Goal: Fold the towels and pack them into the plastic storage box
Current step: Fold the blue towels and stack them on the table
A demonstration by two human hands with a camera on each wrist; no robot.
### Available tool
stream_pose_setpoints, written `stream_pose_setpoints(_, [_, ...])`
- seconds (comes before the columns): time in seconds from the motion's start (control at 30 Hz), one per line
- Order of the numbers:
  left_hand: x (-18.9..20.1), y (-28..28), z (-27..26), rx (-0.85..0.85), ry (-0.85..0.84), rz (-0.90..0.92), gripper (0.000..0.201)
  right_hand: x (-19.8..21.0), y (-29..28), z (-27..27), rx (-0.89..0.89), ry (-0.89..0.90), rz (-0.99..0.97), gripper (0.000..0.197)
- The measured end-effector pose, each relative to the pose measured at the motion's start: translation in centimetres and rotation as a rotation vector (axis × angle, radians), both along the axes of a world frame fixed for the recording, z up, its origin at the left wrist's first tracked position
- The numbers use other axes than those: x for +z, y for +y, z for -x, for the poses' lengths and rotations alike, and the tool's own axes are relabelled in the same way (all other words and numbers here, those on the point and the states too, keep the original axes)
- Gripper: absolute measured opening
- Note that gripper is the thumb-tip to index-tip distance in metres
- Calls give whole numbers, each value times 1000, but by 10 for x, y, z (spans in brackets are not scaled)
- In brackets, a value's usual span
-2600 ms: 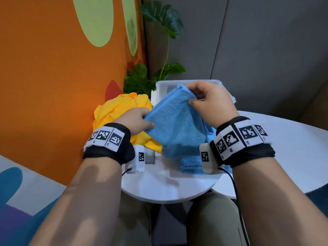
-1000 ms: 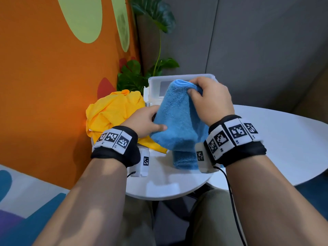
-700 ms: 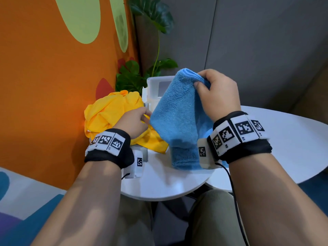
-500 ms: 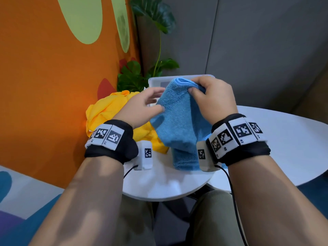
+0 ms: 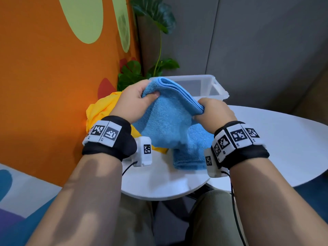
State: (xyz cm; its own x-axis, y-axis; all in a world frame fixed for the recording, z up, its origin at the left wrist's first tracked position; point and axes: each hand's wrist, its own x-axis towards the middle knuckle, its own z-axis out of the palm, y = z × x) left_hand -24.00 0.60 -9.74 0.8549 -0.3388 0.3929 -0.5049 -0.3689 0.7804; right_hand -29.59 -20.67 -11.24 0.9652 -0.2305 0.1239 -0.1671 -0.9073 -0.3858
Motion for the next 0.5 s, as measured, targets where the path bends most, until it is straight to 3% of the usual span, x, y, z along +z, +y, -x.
stream_pose_setpoints(0.1, [-2, 5, -3, 51, 16, 20, 17, -4, -4, 0, -58, -68, -88, 20])
stream_pose_setpoints(0.17, [-5, 5, -4, 83, 50, 42, 18, -2, -3, 0, -66, -149, -185, 9])
stream_pose_setpoints(0.4, [-18, -1, -8, 112, 188, 122, 28, 0, -3, -4, -112, -383, -511, 20])
stream_pose_setpoints(0.5, [-19, -6, -6, 94, 242, 160, 23, -1, -6, -6, -130, -412, -527, 23])
